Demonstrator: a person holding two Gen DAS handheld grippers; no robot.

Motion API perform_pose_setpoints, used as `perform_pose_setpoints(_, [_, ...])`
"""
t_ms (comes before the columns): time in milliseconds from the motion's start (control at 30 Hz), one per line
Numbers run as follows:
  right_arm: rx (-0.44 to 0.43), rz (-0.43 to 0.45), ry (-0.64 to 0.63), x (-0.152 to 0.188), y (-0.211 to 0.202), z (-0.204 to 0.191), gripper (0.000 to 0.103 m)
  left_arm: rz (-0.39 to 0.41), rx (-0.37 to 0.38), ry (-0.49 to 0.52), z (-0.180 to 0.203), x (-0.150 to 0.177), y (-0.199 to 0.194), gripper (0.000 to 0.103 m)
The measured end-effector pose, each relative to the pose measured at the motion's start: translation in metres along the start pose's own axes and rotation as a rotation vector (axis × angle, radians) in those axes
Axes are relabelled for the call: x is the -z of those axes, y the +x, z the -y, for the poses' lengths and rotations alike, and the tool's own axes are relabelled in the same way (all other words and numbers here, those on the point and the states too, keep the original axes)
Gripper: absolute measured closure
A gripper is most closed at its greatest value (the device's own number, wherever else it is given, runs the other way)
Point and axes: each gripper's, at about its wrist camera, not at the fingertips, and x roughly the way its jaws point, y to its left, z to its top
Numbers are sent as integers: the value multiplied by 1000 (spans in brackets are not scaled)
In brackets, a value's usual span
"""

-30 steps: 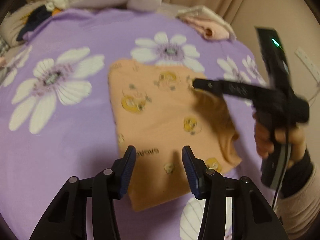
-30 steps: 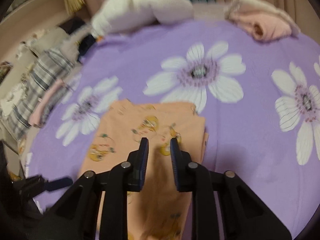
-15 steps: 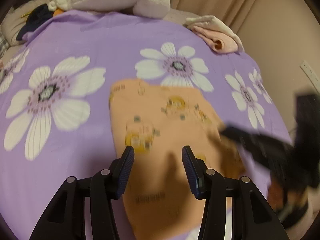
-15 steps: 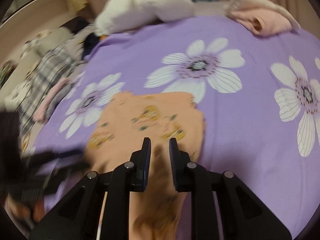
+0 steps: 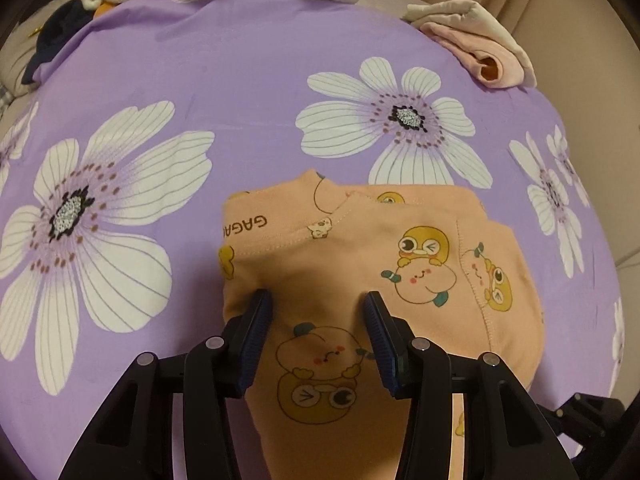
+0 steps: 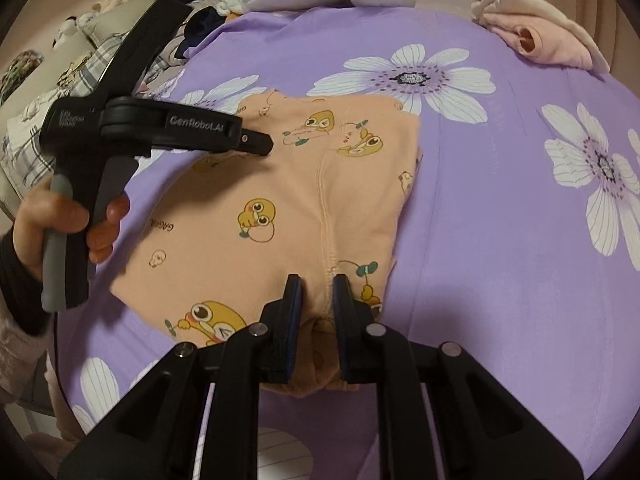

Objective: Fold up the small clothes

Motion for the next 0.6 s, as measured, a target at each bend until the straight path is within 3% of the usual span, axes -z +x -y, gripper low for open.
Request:
perform_pose_setpoints(200, [-16,24,-3,-1,-15,-4,82,44,10,31,3,15,-26,54])
perform_pose_setpoints(400, [-43,83,24,-2,-24,-7,82,64,5,69,10,54,-48,54])
perform_pose_setpoints(600, [-18,11,89,-3,-2,1,86,20,29,44,6,87,-42,54])
